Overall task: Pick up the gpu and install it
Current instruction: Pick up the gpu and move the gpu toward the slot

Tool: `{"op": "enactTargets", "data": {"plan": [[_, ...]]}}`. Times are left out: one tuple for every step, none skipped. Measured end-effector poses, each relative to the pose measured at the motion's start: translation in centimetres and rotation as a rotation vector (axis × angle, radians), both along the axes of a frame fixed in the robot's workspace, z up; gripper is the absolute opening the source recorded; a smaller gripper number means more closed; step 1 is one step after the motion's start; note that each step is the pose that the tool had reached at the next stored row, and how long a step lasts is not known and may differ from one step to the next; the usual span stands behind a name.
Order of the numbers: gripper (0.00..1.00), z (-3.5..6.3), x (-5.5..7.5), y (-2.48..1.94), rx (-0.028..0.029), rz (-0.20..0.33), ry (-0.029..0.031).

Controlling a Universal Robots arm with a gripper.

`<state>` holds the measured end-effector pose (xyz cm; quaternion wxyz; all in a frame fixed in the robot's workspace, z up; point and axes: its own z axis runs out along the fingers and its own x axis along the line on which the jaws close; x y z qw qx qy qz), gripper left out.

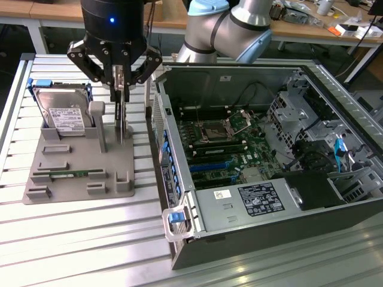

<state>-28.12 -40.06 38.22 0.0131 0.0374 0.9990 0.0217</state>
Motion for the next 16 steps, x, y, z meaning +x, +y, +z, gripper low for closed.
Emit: {"op": "enactTargets", "data": {"plan": [[0.26, 0.14, 0.0, 0.0, 0.0, 0.0, 0.0], [0.26, 0.37, 0.0, 0.0, 0.0, 0.0, -0.0001], [0.26, 0.6, 0.0, 0.0, 0.0, 0.0, 0.0], [0.26, 0.85, 0.0, 0.0, 0.0, 0.0, 0.0001], [0.26, 1.13, 0.0, 0.0, 0.0, 0.0, 0.0], [0.26, 1.39, 0.0, 0.0, 0.0, 0.0, 0.0], [0.26, 1.53, 0.0, 0.0, 0.0, 0.0, 0.0], [0.26, 1.67, 0.0, 0.0, -0.0001, 0.0, 0.0], [0.26, 1.87, 0.0, 0.0, 0.0001, 0.0, -0.0001], [0.26, 2.24, 0.0, 0.0, 0.0, 0.0, 0.0], [0.26, 2.54, 0.0, 0.0, 0.0, 0.0, 0.0], [0.26, 2.87, 0.0, 0.0, -0.0001, 0.0, 0.0001], [0.26, 3.1, 0.0, 0.0, 0.0, 0.0, 0.0], [0.26, 3.28, 0.0, 0.0, 0.0, 0.0, -0.0001], [0.26, 3.42, 0.0, 0.0, 0.0, 0.0, 0.0], [0.26, 3.67, 0.0, 0.0, 0.0, 0.0, 0.0]]}}
